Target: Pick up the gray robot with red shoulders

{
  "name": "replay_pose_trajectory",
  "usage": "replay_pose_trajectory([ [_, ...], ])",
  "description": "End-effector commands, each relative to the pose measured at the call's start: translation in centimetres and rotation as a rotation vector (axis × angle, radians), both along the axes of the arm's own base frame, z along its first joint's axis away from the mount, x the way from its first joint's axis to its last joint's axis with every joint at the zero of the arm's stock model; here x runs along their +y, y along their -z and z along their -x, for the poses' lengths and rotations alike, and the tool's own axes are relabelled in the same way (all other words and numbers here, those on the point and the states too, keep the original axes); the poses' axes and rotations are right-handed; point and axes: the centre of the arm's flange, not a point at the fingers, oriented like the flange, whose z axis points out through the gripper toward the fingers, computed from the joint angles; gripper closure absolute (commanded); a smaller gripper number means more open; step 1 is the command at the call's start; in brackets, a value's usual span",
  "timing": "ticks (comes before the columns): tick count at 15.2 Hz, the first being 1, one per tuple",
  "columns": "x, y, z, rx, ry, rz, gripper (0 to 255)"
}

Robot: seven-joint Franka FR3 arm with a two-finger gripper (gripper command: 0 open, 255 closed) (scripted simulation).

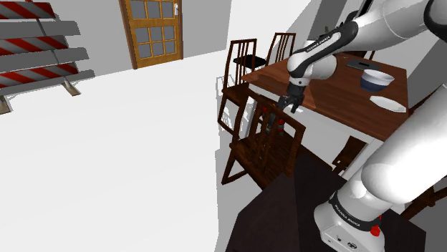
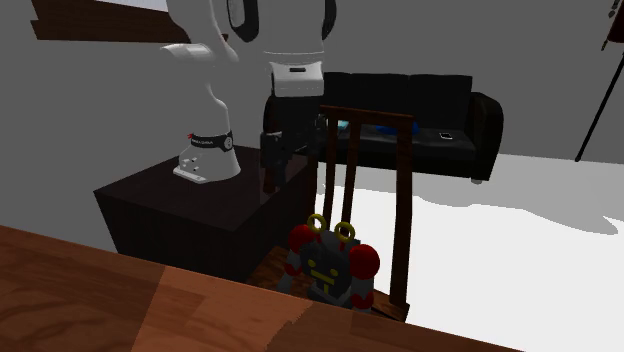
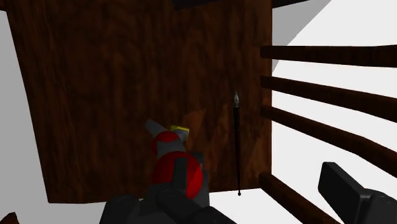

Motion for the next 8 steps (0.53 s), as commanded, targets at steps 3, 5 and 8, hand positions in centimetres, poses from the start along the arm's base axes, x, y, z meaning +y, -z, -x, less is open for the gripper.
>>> replay_pose_trajectory([
  [3,-3.7,3.7,-1.8,-0.009,0.017,-0.007,0],
  [5,-5.5,5.6,-2.5,-0.012,0.025,-0.011,0],
  [8,-5.9,7.1,-2.7,-0.013,0.027,-0.012,0],
])
